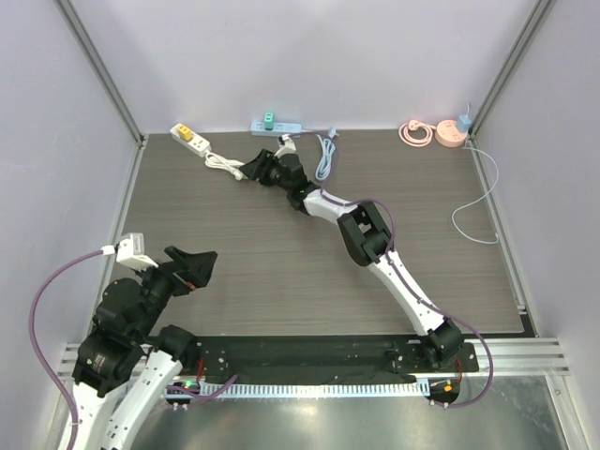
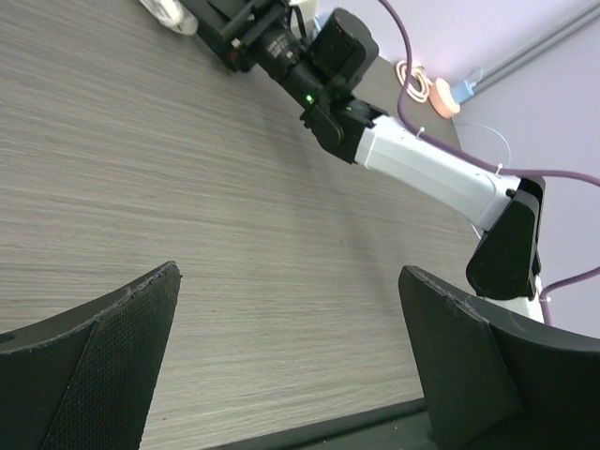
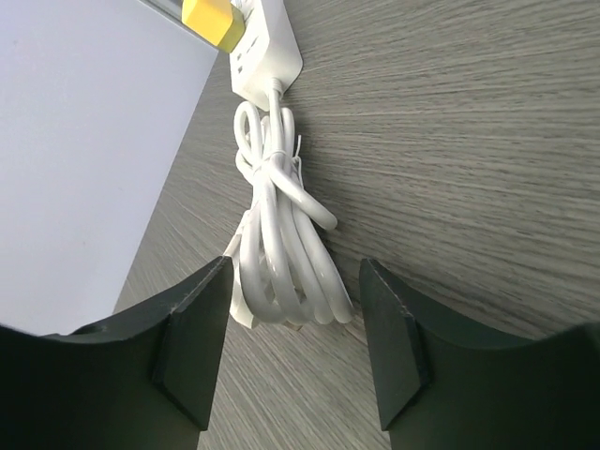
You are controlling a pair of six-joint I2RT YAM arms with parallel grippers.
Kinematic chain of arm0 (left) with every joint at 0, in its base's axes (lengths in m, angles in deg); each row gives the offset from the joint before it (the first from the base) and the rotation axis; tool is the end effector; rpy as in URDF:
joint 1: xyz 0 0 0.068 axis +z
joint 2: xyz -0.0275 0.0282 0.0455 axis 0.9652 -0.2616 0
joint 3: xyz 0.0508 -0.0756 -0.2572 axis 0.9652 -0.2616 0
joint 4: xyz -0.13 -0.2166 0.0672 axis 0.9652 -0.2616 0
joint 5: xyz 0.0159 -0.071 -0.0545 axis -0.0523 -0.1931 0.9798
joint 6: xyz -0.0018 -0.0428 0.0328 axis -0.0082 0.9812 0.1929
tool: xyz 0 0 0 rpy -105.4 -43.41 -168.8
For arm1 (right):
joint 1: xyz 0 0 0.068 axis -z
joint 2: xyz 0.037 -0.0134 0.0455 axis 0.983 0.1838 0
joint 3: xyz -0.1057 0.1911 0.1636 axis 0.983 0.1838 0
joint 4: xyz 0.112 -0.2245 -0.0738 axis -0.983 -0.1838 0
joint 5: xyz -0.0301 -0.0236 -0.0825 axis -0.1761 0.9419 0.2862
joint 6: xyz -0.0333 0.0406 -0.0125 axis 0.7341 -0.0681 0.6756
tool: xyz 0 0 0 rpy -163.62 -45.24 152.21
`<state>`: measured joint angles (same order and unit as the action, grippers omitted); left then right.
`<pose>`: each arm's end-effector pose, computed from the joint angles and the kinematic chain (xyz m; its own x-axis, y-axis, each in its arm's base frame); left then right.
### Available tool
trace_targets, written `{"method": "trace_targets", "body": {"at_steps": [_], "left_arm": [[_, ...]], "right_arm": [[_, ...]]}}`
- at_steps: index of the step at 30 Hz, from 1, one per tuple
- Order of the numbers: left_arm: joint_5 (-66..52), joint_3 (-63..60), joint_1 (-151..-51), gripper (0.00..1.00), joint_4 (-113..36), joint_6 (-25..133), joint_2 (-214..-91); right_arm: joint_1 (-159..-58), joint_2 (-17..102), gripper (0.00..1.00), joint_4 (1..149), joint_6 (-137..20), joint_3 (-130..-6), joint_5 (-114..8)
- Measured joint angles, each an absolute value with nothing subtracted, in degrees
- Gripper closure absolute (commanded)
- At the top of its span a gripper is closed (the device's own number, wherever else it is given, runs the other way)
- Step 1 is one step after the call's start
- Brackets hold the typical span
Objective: Pull the plug off the socket
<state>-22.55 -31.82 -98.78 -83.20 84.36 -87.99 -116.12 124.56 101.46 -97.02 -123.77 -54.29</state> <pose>0.0449 -0.0151 0.3199 -0.3291 -0.5789 -0.7460 0.0946 0.7658 -0.6360 0.4945 0.3759 0.1029 -0.5695 0.4536 -0.6855 -0.4431 0.5330 0.7208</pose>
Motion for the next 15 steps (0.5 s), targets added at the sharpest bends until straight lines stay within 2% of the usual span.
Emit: {"method": "trace_targets", "body": {"at_steps": [6,7,8,9,12,15], "left_arm": [[-26.1,-28.8,-98.8,0.0,-85.1,82.7,-89.0],[-26.5,-28.6,-98.8,0.0,-85.6,82.5,-89.0],[-26.9,-28.3,-98.8,0.0,-85.8,82.4,-89.2],[-27.1,-28.0,-98.8,0.0,-86.1,82.4,-89.4],[-27.8,-26.9,-98.8,0.0,-87.1,82.5,-90.2],[-28.4,-25.8,-98.8,0.0,-88.6,82.8,-91.9]], "right_arm": [[-116.1,125.1,0.63,100.8,-98.5,-124.4,-55.7],[-116.1,125.1,0.73,100.8,-98.5,-124.4,-56.0],[-116.1,125.0,0.78,100.8,-98.4,-124.4,-56.4],[-116.0,124.9,0.88,100.8,-98.5,-124.1,-56.9],[-115.8,123.7,0.99,100.3,-98.3,-122.3,-58.4],[-115.6,120.8,0.99,98.8,-98.1,-118.5,-60.5]]}}
